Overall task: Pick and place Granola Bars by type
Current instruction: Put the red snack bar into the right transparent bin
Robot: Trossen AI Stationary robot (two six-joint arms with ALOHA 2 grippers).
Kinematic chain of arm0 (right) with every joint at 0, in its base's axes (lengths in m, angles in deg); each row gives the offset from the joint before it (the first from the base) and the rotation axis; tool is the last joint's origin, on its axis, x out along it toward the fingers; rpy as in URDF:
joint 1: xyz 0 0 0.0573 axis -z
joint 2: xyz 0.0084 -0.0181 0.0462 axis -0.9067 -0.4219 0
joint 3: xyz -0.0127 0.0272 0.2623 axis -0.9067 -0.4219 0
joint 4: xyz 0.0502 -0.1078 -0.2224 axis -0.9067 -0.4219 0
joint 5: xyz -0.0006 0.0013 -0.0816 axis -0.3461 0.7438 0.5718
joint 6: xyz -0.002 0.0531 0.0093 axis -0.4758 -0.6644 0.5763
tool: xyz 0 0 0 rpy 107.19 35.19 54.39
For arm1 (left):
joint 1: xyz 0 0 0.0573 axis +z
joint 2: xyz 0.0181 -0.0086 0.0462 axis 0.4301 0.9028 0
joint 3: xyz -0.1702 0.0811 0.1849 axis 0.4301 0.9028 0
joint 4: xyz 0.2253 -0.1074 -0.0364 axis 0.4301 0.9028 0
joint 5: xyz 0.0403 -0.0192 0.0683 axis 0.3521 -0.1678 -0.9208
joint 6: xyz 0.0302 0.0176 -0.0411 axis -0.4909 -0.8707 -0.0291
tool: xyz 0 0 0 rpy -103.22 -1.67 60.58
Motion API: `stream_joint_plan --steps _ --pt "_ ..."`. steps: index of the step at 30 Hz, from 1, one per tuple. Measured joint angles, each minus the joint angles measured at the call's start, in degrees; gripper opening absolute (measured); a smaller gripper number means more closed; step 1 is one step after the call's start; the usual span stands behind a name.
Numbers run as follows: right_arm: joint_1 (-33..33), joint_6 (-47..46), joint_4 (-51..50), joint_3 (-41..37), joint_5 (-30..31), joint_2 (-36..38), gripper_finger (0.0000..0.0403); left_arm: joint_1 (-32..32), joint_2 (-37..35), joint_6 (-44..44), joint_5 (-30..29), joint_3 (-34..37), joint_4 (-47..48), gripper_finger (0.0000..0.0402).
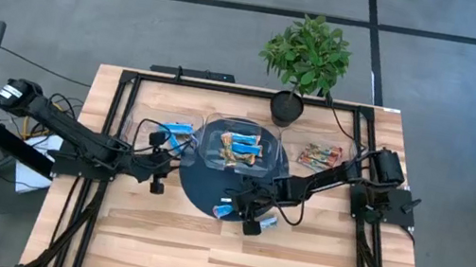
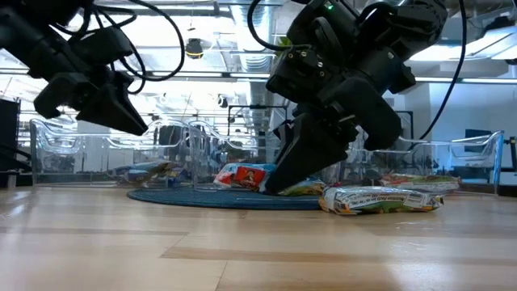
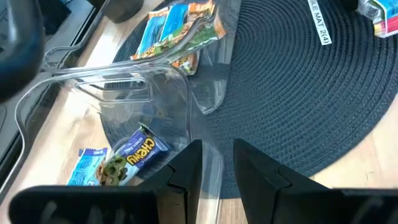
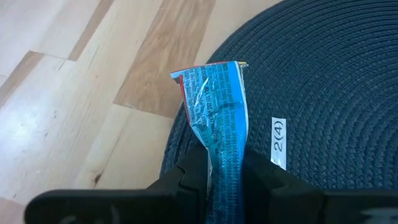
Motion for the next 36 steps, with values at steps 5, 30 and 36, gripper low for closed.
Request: stream_joint_plan --steps 5,30,36 --pt "0.0 0.0 0.1 0.0 0.0 0.0 0.0056 0.6 0.7 -0.4 0.7 0.0 -1.2 0.0087" --pt "-13.6 -6.4 -20.2 0.3 36.2 17.5 0.0043 -5.6 -1.3 -6.9 2.9 0.0 -8.5 0.0087" --pt "-16.7 -15.7 -34.1 0.3 49.0 23.7 0.0043 -5.6 -1.3 -6.9 2.8 0.0 -8.5 0.0087"
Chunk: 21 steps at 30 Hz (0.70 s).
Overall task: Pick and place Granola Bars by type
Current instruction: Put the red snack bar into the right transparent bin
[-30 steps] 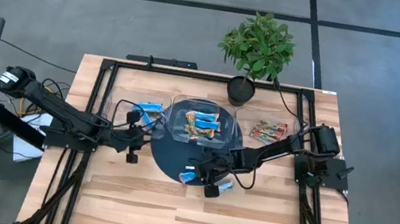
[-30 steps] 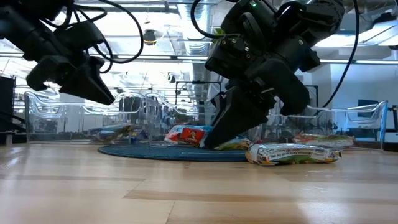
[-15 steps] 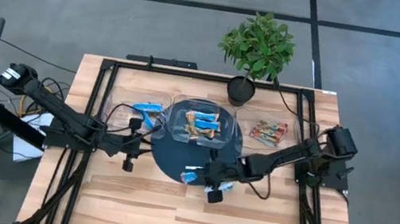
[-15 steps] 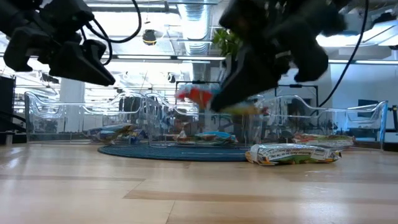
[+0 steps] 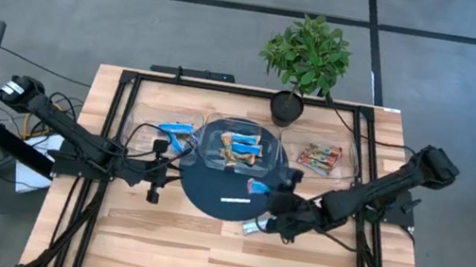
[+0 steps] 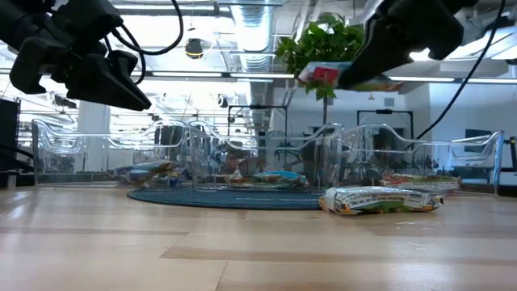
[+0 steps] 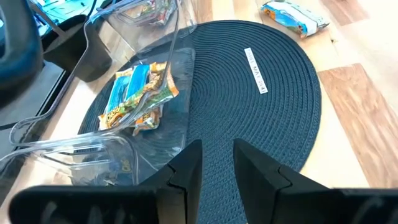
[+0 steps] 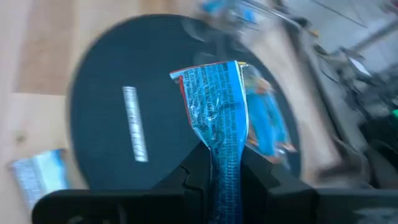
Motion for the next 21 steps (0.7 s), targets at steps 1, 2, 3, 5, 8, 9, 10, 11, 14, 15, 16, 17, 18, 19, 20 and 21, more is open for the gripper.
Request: stream_joint_plan --steps 1,2,3,5,8,9,10,11,14,15,16,17,18,19,20,21 --pt "0.0 -1.8 -2.1 0.0 1.0 0.8 0.0043 0.0 0.0 0.0 -0.1 0.0 0.1 0.0087" --pt "0.0 -3.8 -4.6 0.0 1.9 1.5 0.0043 0.0 0.0 -0.3 -0.6 0.0 0.1 0.0087" --pt "0.2 -5.5 -7.7 0.0 2.4 2.3 0.0043 0.0 0.0 -0.6 -1.0 0.0 0.1 0.0087" --pt "0.8 -8.7 -12.7 0.0 3.2 3.7 0.0043 0.0 0.0 -1.0 -1.4 0.0 0.1 0.0087" --pt "2.6 -12.8 -19.8 0.0 3.5 5.6 0.0043 0.0 0.0 -1.5 -1.5 0.0 0.2 0.0087" --pt "3.5 -13.9 -21.6 0.0 3.5 6.2 0.0043 0.0 0.0 -1.5 -1.5 0.0 0.2 0.0087" --pt "4.3 -14.9 -23.7 0.0 3.5 6.7 0.0043 0.0 0.0 -1.5 -1.5 0.0 0.2 0.0087" --pt "5.2 -15.7 -25.4 0.0 3.4 7.2 0.0043 0.0 0.0 -1.5 -1.5 0.0 0.2 0.0087" --pt "8.4 -17.1 -29.6 0.0 3.3 8.0 0.0043 0.0 0.0 -1.5 -1.5 0.0 0.2 0.0087" --pt "9.5 -17.7 -30.6 0.0 3.2 8.0 0.0043 0.0 0.0 -1.5 -1.5 0.0 0.2 0.0087" --pt "10.5 -18.1 -31.6 0.0 3.1 8.0 0.0043 0.0 0.0 -1.5 -1.5 0.0 0.2 0.0087" --pt "11.5 -18.6 -33.0 0.0 3.0 8.0 0.0043 0.0 0.0 -1.5 -1.5 0.0 0.2 0.0087" --pt "12.5 -19.4 -34.2 0.0 2.9 8.0 0.0043 0.0 0.0 -1.5 -1.5 0.0 0.2 0.0087" --pt "13.6 -20.2 -35.1 0.0 2.6 7.7 0.0043 0.0 0.0 -1.5 -1.5 0.0 0.2 0.0087" --pt "14.7 -21.0 -36.0 0.0 1.9 7.5 0.0043 0.0 0.0 -1.5 -1.5 0.0 0.2 0.0087" --pt "15.7 -21.7 -37.0 0.0 1.0 7.4 0.0043 0.0 0.0 -1.5 -1.5 0.0 0.2 0.0087"
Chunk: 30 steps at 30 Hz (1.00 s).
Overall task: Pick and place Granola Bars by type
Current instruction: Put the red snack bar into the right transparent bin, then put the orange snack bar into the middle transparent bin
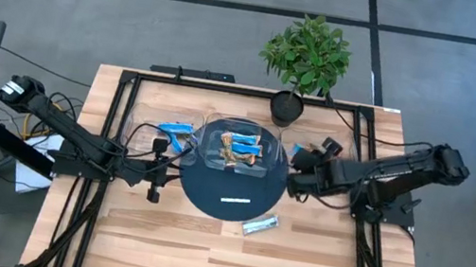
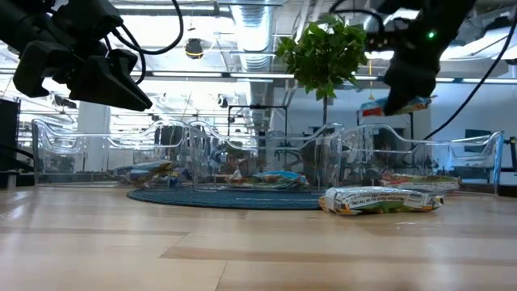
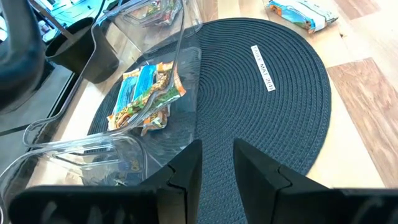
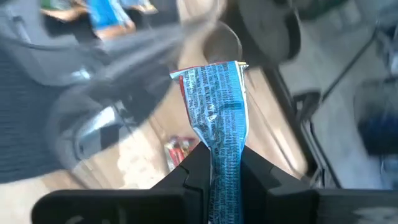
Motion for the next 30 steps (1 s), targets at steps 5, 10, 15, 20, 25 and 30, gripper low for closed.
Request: stream_joint_plan --steps 5,10,15,20,25,30 --pt "4.8 -4.2 -1.4 -0.8 -2.6 -0.3 0.0048 0.0 0.0 0.2 0.1 0.0 0.3 0.0087" --pt "8.5 -4.4 -0.9 -2.2 -5.6 -0.4 0.0088 0.0 0.0 0.6 0.1 0.0 0.3 0.0087" --pt "10.4 -4.4 -0.9 -2.9 -5.4 -0.4 0.0160 0.0 0.0 1.2 0.1 0.0 0.6 0.0087" --pt "10.6 -3.5 -1.0 -3.0 -3.9 -0.4 0.0230 0.0 0.0 1.9 0.2 0.0 0.6 0.0087" --pt "7.5 -5.5 -0.9 -3.0 3.4 0.2 0.0254 0.0 0.0 2.0 3.6 0.0 -1.0 0.0087" --pt "0.7 -5.5 3.2 -3.0 7.8 1.0 0.0255 0.0 0.9 2.0 8.3 0.0 -9.1 0.0087"
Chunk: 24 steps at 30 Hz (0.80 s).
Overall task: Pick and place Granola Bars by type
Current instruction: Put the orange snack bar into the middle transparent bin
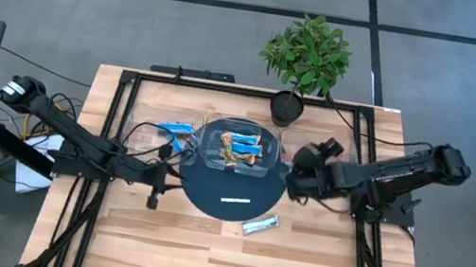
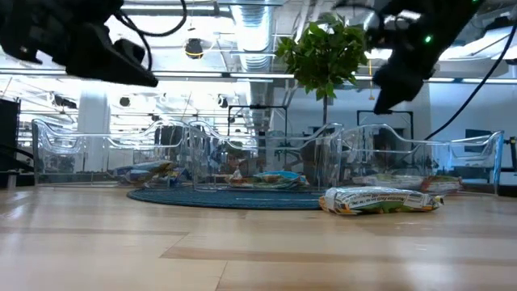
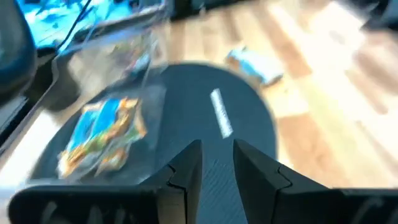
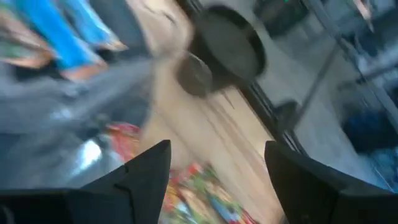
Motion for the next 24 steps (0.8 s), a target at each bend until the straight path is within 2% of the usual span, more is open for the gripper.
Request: stream_joint_plan --steps 4,8,14,18,24 --pt "-6.9 0.6 3.2 0.0 0.7 0.0 0.0255 0.0 4.5 -2.4 5.8 0.0 -9.5 0.0087" --pt "-13.7 0.7 5.9 -0.3 0.6 0.0 0.0255 0.0 13.0 -6.9 11.0 0.0 -22.1 0.0087" --pt "-22.4 1.5 14.1 -0.3 0.5 -0.6 0.0255 0.0 27.1 -18.0 12.9 -0.5 -40.7 0.0087" --pt "-26.8 6.2 21.5 -0.3 -0.4 -2.9 0.0255 0.0 33.9 -24.0 12.8 -3.9 -44.7 0.0087" --pt "-30.4 13.9 34.9 -0.3 -2.1 -10.4 0.0255 0.6 39.1 -23.1 9.2 -9.2 -41.9 0.0087"
